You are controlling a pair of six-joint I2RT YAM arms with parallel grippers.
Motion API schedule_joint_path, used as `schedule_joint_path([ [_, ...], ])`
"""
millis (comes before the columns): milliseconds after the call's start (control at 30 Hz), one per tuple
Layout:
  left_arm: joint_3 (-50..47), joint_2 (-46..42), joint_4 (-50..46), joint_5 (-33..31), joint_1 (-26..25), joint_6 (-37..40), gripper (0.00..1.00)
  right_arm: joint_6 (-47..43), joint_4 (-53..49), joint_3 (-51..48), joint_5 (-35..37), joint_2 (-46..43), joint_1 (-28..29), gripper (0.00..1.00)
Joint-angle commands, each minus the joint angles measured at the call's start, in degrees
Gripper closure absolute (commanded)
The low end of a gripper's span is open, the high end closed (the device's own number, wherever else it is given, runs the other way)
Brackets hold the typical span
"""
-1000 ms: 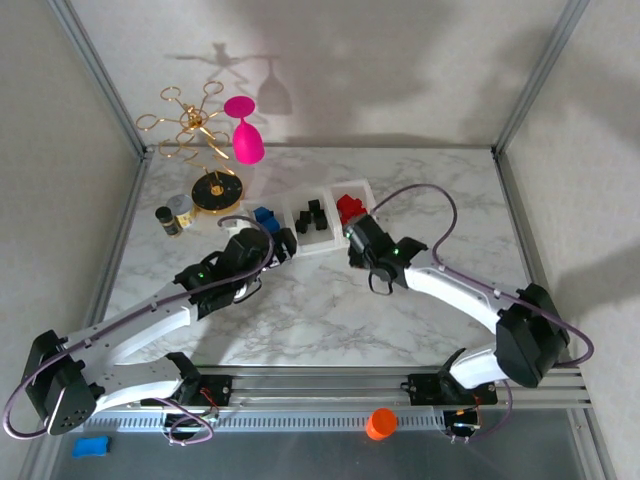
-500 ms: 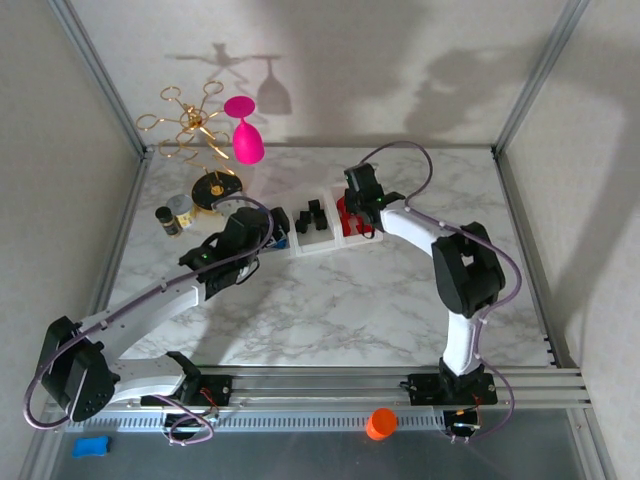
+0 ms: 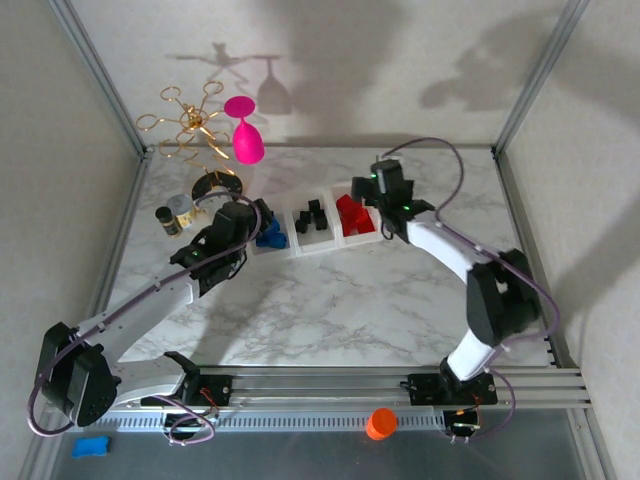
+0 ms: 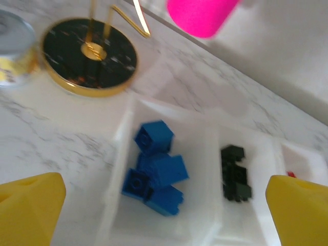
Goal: Sort the legos into containers by color
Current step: Place the lego in the container, then reset both arms
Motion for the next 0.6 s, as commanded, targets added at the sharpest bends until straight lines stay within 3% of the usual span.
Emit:
schedule_joint_path([
  [0, -3.02, -2.69, 1.44, -13.78, 2.77, 2.21, 0.0, 1.73, 5.66, -7.58, 5.34, -5.8, -5.67, 0.02],
  [100, -8.86, -4.45, 8.01, -22.93, 7.0, 5.2, 0.0, 2.61, 11.43, -16.3, 8.78, -10.33, -11.44, 0.01],
  [200, -15.66, -4.8, 17.21, -26.49, 12.2, 8.98, 0.0, 1.98, 20.46, -25.89, 10.84, -13.56, -17.01, 0.01],
  [300, -24.39, -3.47, 35.61, -23.61, 15.16, 18.73, 0.0, 0.18, 31.8, -34.25, 10.22, -13.99, -22.24, 0.01],
  [433, -29.93, 1.02, 52.83, -17.86, 16.97, 29.97, 0.0, -4.77, 45.07, -41.35, 1.22, -12.12, -26.15, 0.02],
  [567, -35.09, 5.91, 68.64, -9.49, 19.59, 33.7, 0.0, -8.43, 57.51, -46.24, -6.72, -8.37, -26.76, 0.01],
])
